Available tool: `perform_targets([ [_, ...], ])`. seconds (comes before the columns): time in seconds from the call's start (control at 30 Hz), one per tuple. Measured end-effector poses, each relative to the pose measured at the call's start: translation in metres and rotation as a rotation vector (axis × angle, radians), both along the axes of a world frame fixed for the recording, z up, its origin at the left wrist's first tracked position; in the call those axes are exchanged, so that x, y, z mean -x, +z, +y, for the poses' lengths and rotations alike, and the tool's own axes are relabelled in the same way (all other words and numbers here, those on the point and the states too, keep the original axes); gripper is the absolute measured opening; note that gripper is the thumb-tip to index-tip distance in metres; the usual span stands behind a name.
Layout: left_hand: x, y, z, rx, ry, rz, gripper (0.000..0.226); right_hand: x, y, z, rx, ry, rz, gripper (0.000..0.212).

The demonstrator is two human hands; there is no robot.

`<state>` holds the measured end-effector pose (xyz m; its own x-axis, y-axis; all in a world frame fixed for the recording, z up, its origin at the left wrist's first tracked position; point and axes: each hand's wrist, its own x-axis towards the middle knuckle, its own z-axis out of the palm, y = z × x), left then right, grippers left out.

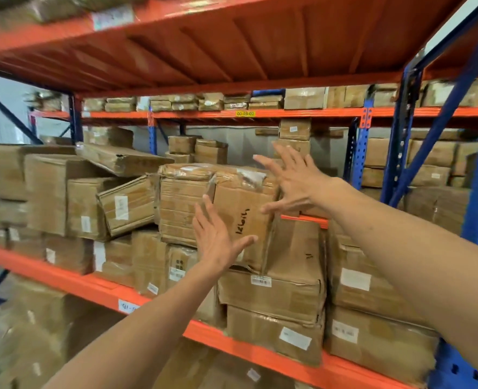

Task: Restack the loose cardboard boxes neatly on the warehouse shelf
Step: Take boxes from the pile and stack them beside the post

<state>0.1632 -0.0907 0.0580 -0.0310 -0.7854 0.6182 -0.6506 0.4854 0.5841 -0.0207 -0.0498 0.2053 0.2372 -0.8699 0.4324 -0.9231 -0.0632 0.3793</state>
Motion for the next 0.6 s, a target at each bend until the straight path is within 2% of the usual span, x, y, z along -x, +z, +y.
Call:
perform_targets([
  [0.13,-0.01,-0.008,-0.016,-0.187,-0.1,0.008,0.155,-0.049,0.006,-0.032,-0.122,0.003,-0.026,0.132],
  [0.3,-0.002,-0.021,-0.032,-0.135,-0.171,0.007,0.155,-0.077,0.014,-0.058,-0.262,-0.035,-0.007,0.141],
  [0.37,-0.001,-0.026,-0.039,-0.085,-0.176,0.057,0.154,-0.077,0.014,-0.063,-0.251,-0.024,0.04,0.138],
  [0.47,-0.004,-0.036,-0.048,-0.019,-0.24,0.17,0.153,-0.066,0.009,-0.06,-0.206,0.017,-0.021,0.131],
  [0.6,-0.002,-0.051,-0.058,-0.154,-0.242,0.37,0.148,-0.039,0.001,-0.046,-0.186,0.024,-0.189,0.132],
])
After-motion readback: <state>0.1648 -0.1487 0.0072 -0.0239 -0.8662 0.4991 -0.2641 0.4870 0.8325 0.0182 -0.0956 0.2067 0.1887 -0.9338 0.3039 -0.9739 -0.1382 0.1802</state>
